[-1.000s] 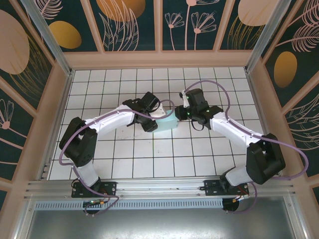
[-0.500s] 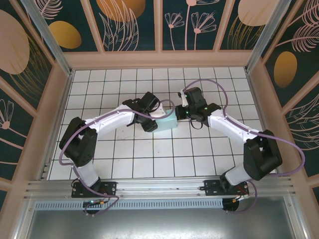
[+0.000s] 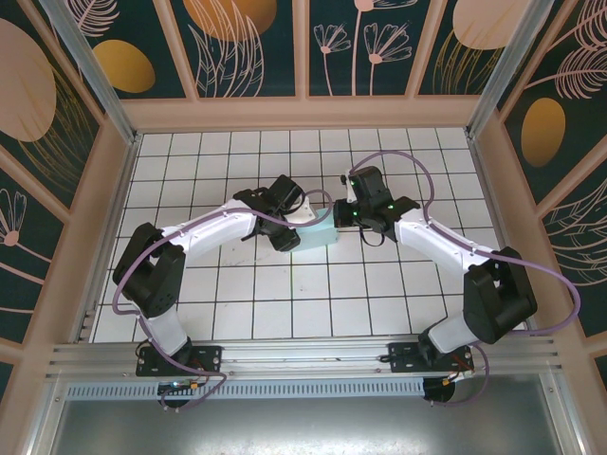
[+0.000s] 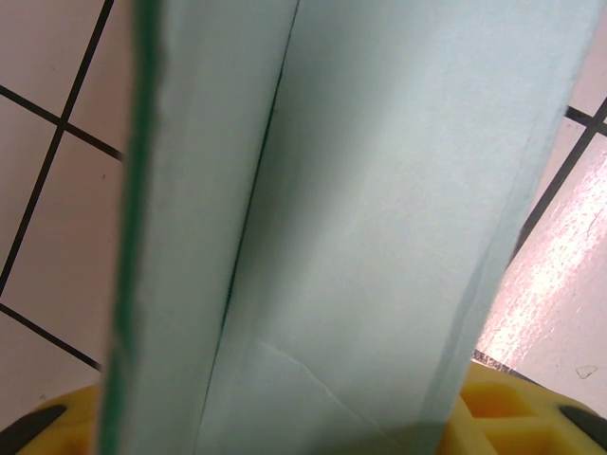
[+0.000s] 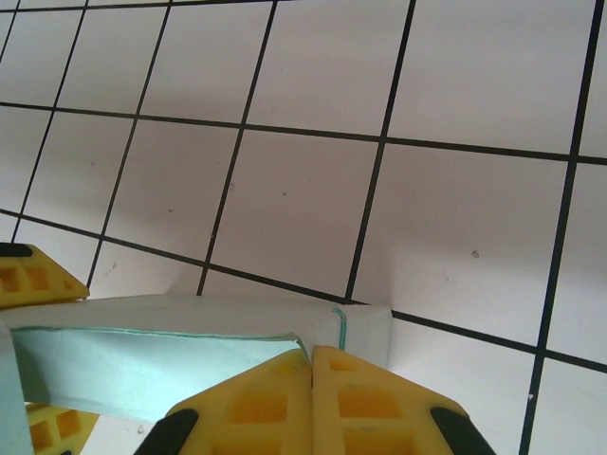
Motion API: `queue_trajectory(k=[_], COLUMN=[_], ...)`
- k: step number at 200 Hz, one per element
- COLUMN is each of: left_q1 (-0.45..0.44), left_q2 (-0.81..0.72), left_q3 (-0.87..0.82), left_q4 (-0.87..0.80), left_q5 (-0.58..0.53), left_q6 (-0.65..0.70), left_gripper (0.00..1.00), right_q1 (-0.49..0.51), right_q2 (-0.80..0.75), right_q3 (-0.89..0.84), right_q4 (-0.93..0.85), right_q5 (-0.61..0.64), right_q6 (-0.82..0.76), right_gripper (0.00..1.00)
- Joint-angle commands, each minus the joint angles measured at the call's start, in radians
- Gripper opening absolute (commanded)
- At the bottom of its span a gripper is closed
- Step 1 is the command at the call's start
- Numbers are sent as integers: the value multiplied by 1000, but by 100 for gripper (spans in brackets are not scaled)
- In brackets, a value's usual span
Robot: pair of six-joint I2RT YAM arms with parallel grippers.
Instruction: Fold the paper box
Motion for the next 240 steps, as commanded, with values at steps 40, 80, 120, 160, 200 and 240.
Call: queue_trajectory(k=[40, 80, 120, 160, 200, 240], left_q1=[-5, -5, -6, -5, -4, -5], left_q2=[47, 50, 46, 45, 45, 47], left_q3=[-23, -24, -17, -14, -12, -12], left_q4=[-48, -48, -40, -37, -35, -34], left_q5=[-53, -50, -12, -1, 0, 1], left_q6=[10, 9, 7, 6, 1, 2], left_gripper=[47, 48, 49, 51, 52, 53], right_q1=[-9, -5, 0, 6, 12, 16], right_q2=[-10, -22, -59, -63, -55, -49], right_q3=[70, 18, -73, -90, -82, -147], right_q4=[-26, 5, 55, 82, 85, 125], right_q5=[-11, -31, -13, -2, -3, 19], right_q6=[119, 104, 28, 6, -9, -54], right_gripper=[0, 0, 0, 0, 0, 0])
